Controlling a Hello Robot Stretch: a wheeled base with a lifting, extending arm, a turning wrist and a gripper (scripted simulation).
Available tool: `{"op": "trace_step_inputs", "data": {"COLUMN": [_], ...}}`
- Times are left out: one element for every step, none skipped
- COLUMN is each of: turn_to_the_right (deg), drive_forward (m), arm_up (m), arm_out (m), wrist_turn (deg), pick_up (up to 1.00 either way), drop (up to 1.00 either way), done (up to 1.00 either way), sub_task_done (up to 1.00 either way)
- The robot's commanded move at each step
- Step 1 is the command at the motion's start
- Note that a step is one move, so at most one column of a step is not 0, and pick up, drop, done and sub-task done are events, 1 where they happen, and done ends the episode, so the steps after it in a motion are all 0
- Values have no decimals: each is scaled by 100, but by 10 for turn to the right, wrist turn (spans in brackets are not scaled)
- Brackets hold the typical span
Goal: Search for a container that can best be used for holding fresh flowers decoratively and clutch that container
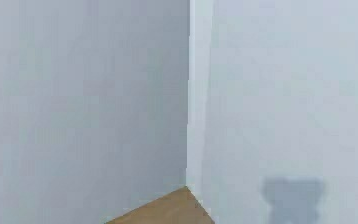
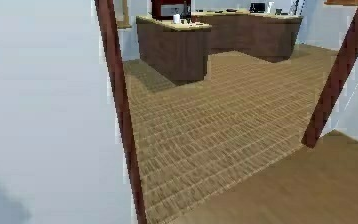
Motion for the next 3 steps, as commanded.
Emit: {"op": "trace_step_inputs", "data": {"turn_to_the_right": [450,450,300], "drive_forward": [0,0,0], "arm_up": [0,0,0], "arm_out": [0,0,0], "wrist_turn": [0,0,0], "pick_up": [0,0,0], "drop": [0,0,0], "done": [0,0,0], "sub_task_done": [0,0,0]}}
